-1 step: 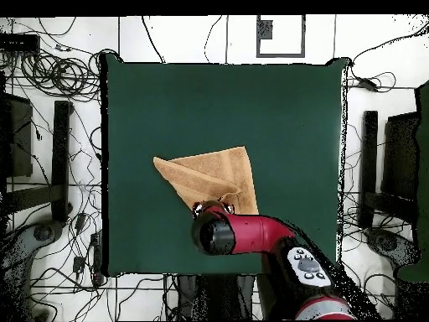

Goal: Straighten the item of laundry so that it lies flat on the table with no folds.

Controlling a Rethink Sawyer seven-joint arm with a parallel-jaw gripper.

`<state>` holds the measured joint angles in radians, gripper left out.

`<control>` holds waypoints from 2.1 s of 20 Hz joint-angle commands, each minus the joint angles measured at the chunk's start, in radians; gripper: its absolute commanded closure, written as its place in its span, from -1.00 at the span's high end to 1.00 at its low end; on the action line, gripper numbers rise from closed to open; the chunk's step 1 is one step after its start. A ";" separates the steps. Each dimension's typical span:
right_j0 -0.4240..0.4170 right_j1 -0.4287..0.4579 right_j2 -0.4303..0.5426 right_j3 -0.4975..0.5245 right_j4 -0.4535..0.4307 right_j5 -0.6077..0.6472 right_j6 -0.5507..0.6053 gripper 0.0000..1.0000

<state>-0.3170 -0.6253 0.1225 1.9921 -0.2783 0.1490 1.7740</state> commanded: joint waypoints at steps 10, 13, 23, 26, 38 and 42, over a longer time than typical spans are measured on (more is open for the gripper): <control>0.030 -0.037 0.113 -0.201 0.106 0.314 0.057 1.00; 0.040 -0.050 0.107 -0.181 0.109 0.302 0.083 1.00; 0.078 -0.027 0.073 -0.199 0.097 0.259 0.104 1.00; 0.076 0.001 0.073 -0.218 0.081 0.230 0.092 1.00; 0.083 0.161 0.084 -0.342 0.063 0.139 0.086 1.00; 0.085 0.179 0.100 -0.347 0.076 0.123 0.098 1.00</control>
<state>-0.2716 -0.5376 0.1238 1.7076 -0.2130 0.3326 1.7740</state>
